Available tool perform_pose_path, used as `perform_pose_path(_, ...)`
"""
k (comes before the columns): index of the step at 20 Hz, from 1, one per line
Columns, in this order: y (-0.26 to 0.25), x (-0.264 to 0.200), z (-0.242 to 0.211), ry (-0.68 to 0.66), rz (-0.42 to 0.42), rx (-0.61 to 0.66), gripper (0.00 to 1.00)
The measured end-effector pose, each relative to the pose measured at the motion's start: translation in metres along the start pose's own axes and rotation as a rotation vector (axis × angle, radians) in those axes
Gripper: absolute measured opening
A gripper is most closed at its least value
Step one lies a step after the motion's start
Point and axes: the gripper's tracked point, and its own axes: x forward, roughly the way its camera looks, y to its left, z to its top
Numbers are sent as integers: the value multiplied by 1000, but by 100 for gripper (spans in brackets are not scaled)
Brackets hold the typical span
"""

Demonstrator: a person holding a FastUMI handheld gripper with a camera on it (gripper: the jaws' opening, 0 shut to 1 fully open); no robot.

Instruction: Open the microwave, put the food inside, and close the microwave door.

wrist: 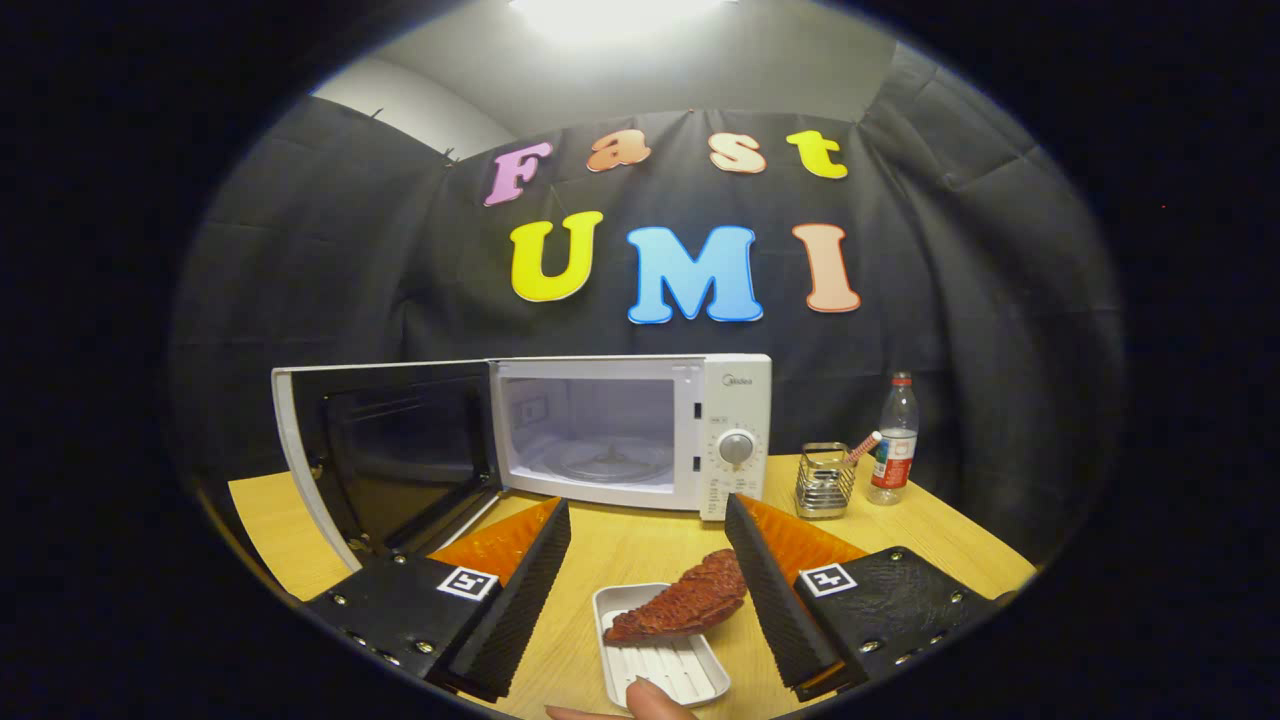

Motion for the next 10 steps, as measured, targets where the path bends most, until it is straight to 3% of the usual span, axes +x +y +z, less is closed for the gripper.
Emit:
perform_pose_path(5,-41,21,-41,116,-22,193,95)
perform_pose_path(8,-37,29,-61,200,64,362,96)
perform_pose_path(10,-32,32,-67,235,111,473,90)
